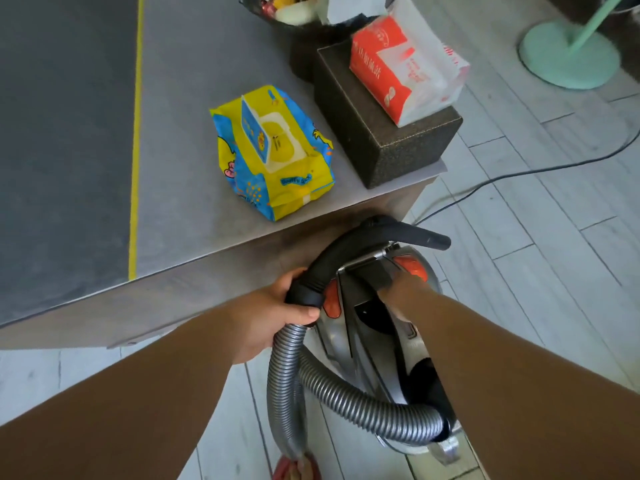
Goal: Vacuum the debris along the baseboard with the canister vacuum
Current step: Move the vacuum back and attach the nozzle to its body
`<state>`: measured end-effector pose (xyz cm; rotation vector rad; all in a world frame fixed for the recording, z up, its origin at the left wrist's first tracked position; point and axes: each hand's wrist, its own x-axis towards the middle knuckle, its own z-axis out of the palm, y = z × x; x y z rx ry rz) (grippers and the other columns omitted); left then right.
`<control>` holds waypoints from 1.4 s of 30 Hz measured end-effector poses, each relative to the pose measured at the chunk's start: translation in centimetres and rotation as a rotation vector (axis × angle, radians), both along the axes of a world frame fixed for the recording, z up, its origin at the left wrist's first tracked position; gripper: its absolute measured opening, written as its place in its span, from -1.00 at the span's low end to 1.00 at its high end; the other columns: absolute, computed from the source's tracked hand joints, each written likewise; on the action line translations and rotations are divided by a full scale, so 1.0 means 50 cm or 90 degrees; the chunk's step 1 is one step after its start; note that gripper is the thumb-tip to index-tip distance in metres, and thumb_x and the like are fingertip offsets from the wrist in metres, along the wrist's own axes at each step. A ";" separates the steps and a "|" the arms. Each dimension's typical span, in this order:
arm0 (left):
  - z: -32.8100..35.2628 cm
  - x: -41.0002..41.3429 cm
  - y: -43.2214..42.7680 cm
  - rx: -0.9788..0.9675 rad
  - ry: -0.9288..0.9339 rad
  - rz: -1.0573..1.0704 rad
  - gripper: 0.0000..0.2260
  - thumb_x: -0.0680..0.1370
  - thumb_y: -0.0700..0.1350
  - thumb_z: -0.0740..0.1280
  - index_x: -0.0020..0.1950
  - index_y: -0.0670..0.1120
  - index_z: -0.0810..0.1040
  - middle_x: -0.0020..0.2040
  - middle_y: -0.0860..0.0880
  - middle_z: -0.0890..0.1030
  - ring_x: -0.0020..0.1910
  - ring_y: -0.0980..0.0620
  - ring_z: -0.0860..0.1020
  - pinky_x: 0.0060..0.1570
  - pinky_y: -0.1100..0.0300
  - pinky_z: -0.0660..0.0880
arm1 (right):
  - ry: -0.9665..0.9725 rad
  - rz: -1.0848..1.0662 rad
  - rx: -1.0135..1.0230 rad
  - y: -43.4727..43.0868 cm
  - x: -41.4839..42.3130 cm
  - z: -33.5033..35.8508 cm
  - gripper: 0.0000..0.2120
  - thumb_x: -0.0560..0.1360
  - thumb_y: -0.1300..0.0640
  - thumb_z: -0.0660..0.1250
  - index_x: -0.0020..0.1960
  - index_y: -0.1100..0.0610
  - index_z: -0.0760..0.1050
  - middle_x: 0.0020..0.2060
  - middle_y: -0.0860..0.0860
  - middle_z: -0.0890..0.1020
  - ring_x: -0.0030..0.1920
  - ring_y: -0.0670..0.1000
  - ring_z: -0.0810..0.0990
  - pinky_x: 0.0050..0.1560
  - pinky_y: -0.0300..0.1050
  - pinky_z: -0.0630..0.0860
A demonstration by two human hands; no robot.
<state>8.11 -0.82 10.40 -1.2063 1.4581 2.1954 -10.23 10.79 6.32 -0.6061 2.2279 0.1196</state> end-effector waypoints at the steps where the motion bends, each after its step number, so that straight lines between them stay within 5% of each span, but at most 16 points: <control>1: 0.008 0.004 0.001 0.001 0.003 -0.005 -0.55 0.52 -0.39 0.30 0.13 0.17 0.46 -0.02 0.03 0.59 -0.02 -0.01 0.53 0.07 0.05 0.46 | 0.022 0.044 -0.014 -0.003 0.005 0.005 -0.64 0.63 0.12 0.13 0.38 0.19 0.40 0.23 0.13 0.53 0.20 0.14 0.51 0.23 -0.08 0.44; 7: 0.051 0.013 0.008 -0.017 0.014 -0.035 -0.60 0.52 -0.36 0.31 0.12 0.14 0.47 -0.01 -0.04 0.57 -0.04 0.00 0.51 0.02 0.07 0.46 | 0.019 -0.033 -0.135 -0.035 0.058 0.083 -0.63 0.62 0.26 0.15 0.42 0.23 0.32 0.41 0.15 0.36 0.39 0.12 0.38 0.35 -0.04 0.33; 11: 0.078 0.021 0.018 -0.017 0.021 -0.012 -0.55 0.53 -0.35 0.31 0.27 0.12 0.41 -0.07 -0.06 0.57 -0.11 0.01 0.54 -0.13 0.13 0.49 | -0.034 -0.216 -0.228 -0.052 0.093 0.138 -0.63 0.62 0.31 0.13 0.43 0.28 0.29 0.39 0.21 0.39 0.38 0.16 0.40 0.30 -0.09 0.35; 14: 0.095 0.036 0.033 -0.015 0.029 -0.003 -0.54 0.53 -0.34 0.32 0.28 0.14 0.42 -0.07 -0.07 0.58 -0.07 -0.03 0.54 -0.07 0.07 0.48 | -0.203 -0.444 -0.335 -0.051 0.133 0.169 -0.57 0.61 0.02 0.12 0.41 0.18 0.34 0.31 0.20 0.46 0.26 0.20 0.45 0.25 -0.03 0.39; 17: 0.108 0.057 0.053 -0.016 0.027 -0.008 -0.56 0.52 -0.32 0.34 0.17 0.21 0.44 -0.04 -0.02 0.64 -0.02 -0.05 0.58 0.04 -0.01 0.51 | -0.263 -0.551 -0.456 -0.053 0.168 0.129 -0.12 0.19 -0.39 0.24 0.44 -0.06 0.27 0.22 0.11 0.57 0.20 0.18 0.55 0.27 0.20 0.46; 20: 0.125 0.090 0.084 -0.002 0.016 0.011 -0.57 0.49 -0.28 0.39 0.20 0.17 0.42 0.10 -0.08 0.64 0.10 -0.12 0.60 0.13 -0.16 0.50 | -0.296 -0.530 -0.482 -0.036 0.228 0.114 0.07 0.12 -0.36 0.34 0.53 -0.18 -0.03 0.26 0.08 0.56 0.23 0.19 0.55 0.27 0.20 0.45; 25: 0.135 0.173 0.145 -0.021 -0.042 -0.003 -0.52 0.43 -0.20 0.50 0.27 -0.04 0.40 0.13 -0.14 0.64 0.10 -0.16 0.62 0.09 -0.24 0.52 | -0.241 -0.432 -0.382 0.011 0.321 0.182 -0.14 0.47 -0.19 0.26 0.58 -0.03 -0.16 0.32 0.12 0.50 0.23 0.21 0.52 0.30 0.15 0.42; 31: 0.141 0.232 0.182 -0.054 -0.044 -0.021 -0.60 0.46 -0.13 0.49 0.23 -0.14 0.45 0.10 -0.10 0.65 0.06 0.00 0.64 0.11 0.02 0.57 | -0.253 -0.394 -0.309 0.051 0.365 0.204 -0.23 0.59 -0.11 0.19 0.60 -0.01 -0.22 0.39 0.18 0.41 0.28 0.26 0.46 0.29 0.20 0.42; 37: 0.119 0.262 0.185 -0.112 -0.068 -0.035 -0.35 0.49 -0.15 0.46 0.42 0.20 0.19 0.09 -0.22 0.62 -0.03 -0.01 0.67 0.14 0.03 0.56 | -0.231 -0.375 -0.303 0.068 0.400 0.174 -0.29 0.62 -0.07 0.16 0.60 0.01 -0.17 0.40 0.18 0.40 0.32 0.24 0.45 0.31 0.18 0.41; 42: 0.086 0.286 0.170 -0.157 -0.138 -0.178 -0.19 0.43 0.11 0.43 0.43 0.47 -0.07 -0.14 -0.21 0.62 -0.08 -0.02 0.66 0.14 0.10 0.54 | -0.187 -0.352 -0.284 0.050 0.451 0.132 -0.40 0.62 -0.07 0.16 0.56 0.09 0.06 0.36 0.21 0.44 0.31 0.24 0.46 0.31 0.14 0.42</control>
